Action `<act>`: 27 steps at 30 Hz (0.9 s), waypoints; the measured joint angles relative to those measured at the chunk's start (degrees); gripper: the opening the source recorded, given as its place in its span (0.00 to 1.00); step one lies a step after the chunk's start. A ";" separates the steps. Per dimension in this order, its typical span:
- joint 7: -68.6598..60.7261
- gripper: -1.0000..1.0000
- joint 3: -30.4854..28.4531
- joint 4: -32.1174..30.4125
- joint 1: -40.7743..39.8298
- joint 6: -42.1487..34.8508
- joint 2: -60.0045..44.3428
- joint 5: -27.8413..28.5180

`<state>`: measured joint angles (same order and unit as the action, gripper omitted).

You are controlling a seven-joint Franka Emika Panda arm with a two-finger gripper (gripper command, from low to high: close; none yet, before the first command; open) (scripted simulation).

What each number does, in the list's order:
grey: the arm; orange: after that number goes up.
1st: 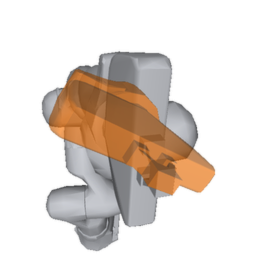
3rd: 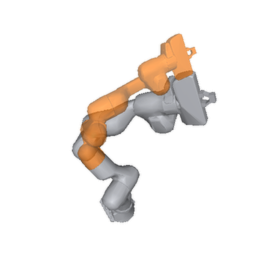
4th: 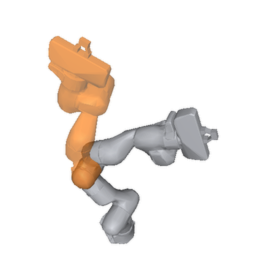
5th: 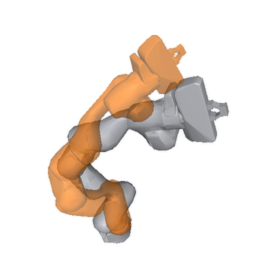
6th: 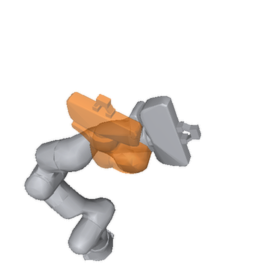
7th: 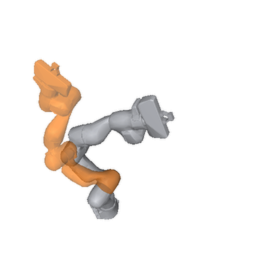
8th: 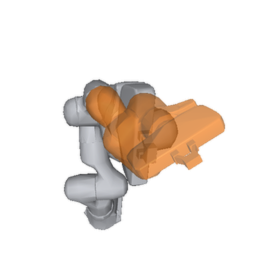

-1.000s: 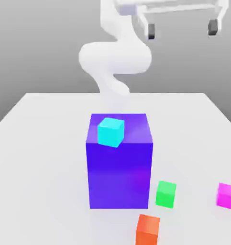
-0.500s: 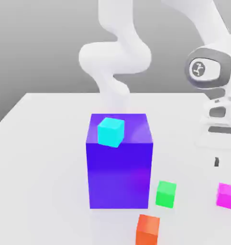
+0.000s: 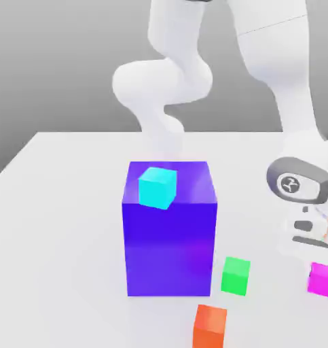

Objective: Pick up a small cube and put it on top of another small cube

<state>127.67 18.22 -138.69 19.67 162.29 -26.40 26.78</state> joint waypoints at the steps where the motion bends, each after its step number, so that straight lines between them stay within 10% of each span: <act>1: -0.92 0.00 1.21 -0.38 -0.94 -0.97 1.36 -1.23; 16: 8.03 0.00 4.15 -19.23 -16.09 -8.87 31.28 -31.39; 24: 20.06 0.00 1.17 -20.93 -17.77 1.63 21.94 -20.64; 25: 21.36 1.00 0.19 -20.86 -17.13 2.99 20.38 -18.83; 27: 21.36 1.00 0.19 -20.86 -17.13 2.99 20.38 -18.83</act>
<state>149.02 18.41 -159.55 2.54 165.29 -6.02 7.95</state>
